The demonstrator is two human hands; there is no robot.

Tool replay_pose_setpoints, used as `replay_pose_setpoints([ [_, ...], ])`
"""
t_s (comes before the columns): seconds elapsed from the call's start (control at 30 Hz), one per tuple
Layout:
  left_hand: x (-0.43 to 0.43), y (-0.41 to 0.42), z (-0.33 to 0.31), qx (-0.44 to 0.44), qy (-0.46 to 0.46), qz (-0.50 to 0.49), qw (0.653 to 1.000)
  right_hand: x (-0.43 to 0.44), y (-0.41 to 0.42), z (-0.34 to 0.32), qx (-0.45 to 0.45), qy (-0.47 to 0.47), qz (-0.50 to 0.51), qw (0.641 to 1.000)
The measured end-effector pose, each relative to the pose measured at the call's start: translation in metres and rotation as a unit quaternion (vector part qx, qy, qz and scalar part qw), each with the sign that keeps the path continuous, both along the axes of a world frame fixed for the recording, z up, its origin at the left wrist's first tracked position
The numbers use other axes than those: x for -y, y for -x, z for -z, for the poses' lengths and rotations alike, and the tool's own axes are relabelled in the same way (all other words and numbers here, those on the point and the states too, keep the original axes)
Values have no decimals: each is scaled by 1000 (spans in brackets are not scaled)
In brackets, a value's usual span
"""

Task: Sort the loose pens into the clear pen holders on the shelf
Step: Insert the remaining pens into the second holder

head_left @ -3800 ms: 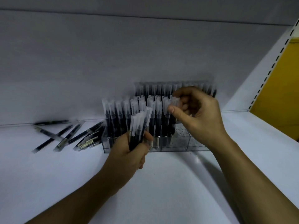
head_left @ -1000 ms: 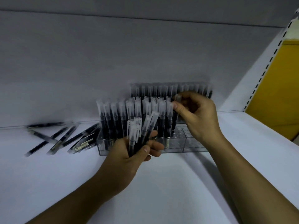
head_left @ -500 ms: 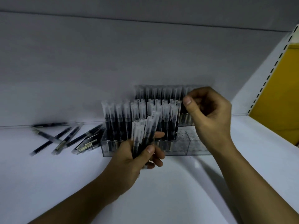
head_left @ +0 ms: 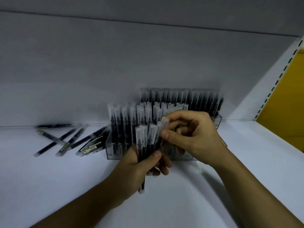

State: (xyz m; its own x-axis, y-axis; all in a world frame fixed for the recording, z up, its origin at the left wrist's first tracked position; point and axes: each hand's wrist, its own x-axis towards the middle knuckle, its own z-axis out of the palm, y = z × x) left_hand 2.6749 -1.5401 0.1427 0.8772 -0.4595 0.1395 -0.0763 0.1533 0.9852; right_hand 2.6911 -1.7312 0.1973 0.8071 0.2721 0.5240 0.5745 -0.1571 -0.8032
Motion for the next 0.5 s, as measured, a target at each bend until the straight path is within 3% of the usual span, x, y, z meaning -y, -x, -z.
replay_pose_setpoints([
  [0.27, -2, -1, -1, 18, -7, -18, 1000, 9, -3, -8, 31, -127, 46, 990],
  [0.5, 1, -3, -1, 30, -16, -33, 999, 22, -12, -13, -6, -250, 154, 956],
])
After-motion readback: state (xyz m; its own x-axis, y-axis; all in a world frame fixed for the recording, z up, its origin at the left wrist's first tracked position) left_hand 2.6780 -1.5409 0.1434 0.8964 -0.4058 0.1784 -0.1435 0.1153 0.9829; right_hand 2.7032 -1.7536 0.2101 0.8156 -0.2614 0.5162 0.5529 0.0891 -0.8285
